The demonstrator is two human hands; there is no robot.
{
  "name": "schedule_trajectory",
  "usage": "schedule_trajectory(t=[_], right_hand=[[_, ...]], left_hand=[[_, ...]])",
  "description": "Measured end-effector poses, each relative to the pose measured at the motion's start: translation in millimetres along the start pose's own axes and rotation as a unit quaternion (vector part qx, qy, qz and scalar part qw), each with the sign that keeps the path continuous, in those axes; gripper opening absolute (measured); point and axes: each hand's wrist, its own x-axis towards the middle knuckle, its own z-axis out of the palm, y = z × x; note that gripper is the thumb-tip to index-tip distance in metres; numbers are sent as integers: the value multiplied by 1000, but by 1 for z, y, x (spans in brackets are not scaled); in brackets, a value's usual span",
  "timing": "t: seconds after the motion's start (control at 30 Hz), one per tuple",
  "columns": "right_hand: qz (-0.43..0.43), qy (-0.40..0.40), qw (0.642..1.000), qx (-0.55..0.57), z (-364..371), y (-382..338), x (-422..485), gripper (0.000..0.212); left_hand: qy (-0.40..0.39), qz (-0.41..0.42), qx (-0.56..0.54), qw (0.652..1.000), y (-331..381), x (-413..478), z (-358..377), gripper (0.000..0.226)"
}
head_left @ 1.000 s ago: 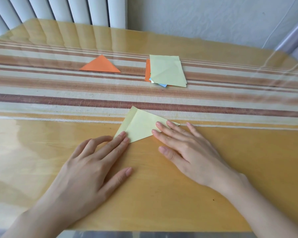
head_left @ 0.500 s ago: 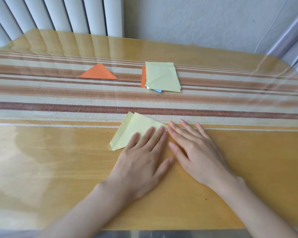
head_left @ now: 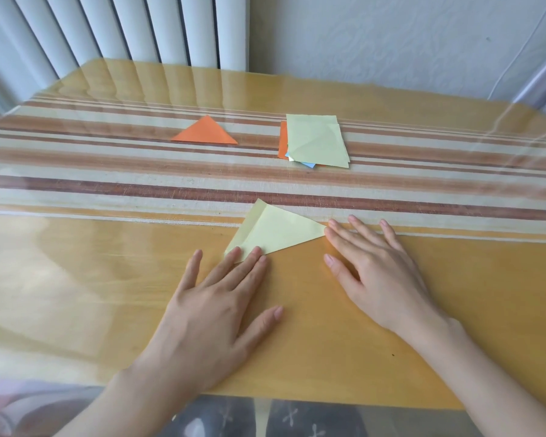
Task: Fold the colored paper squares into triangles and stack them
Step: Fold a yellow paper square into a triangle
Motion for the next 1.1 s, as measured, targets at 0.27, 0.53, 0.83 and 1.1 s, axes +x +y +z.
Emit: schedule_trajectory(t=[0.27, 0.53, 0.83, 1.1], right_hand=[[-22, 72, 997, -10, 1, -4, 14, 48], [-122, -24, 976, 176, -4, -23, 85, 30], [-166, -99, 940, 281, 18, -23, 111, 25], [-293, 72, 950, 74, 19, -8, 98, 46]], left_hand=[[185, -181, -79, 963, -16, 17, -16, 39], [137, -269, -113, 947, -6, 41, 2, 47], [115, -269, -181, 939, -12, 40, 0, 28], [111, -103, -103, 983, -16, 15, 3, 36]])
